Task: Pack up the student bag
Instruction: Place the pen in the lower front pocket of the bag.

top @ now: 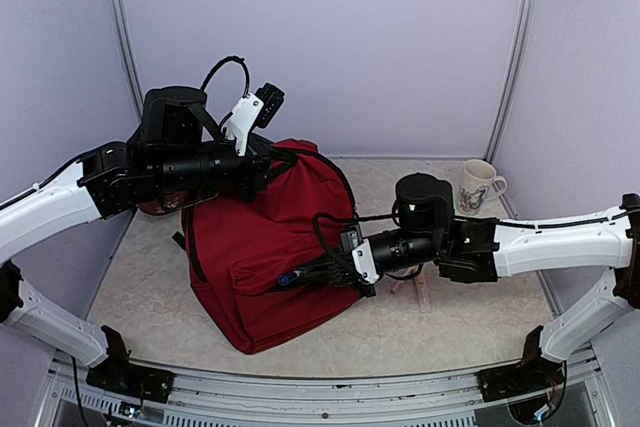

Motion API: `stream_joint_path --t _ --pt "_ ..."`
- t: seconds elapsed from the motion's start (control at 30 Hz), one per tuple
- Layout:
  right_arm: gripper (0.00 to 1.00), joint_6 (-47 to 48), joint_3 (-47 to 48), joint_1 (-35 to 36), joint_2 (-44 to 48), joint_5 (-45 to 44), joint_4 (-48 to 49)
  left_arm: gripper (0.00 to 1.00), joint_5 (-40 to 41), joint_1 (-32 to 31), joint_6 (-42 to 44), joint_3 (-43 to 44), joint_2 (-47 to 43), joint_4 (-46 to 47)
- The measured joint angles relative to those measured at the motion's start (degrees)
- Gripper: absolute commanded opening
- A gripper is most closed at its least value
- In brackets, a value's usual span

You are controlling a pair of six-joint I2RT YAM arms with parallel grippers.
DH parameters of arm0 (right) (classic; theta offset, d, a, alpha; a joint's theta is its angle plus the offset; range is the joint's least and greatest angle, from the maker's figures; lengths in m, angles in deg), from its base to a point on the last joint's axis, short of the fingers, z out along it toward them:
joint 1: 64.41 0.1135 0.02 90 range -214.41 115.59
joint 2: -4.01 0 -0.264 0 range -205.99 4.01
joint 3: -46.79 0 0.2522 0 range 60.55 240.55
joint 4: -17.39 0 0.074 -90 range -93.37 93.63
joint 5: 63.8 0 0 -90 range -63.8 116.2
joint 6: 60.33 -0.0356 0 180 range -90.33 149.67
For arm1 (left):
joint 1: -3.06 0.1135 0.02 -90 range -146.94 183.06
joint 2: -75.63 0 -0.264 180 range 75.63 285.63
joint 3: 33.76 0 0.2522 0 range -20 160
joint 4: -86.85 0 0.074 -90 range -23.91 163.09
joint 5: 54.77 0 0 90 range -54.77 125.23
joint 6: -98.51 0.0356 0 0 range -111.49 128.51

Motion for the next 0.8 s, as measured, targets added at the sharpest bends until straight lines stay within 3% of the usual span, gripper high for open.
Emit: stream_joint_path --t 0.27,0.67,0.73,0.8 --pt "0.0 6.25 0.52 -1.51 -0.63 -6.51 -9.05 0.01 -0.02 0.0 0.0 0.0 0.0 0.0" --pt "0.0 5.6 1.2 -5.03 -0.76 -9.73 -18.75 0.01 -0.02 0.0 0.0 0.0 0.04 0.0" --pt "0.06 4.57 2.58 -5.11 -1.33 -10.73 -20.35 0.01 -0.02 0.0 0.0 0.0 0.04 0.0" --pt "0.23 3.54 4.66 -5.2 -2.4 -12.17 -22.4 0.01 0.0 0.0 0.0 0.0 0.07 0.0"
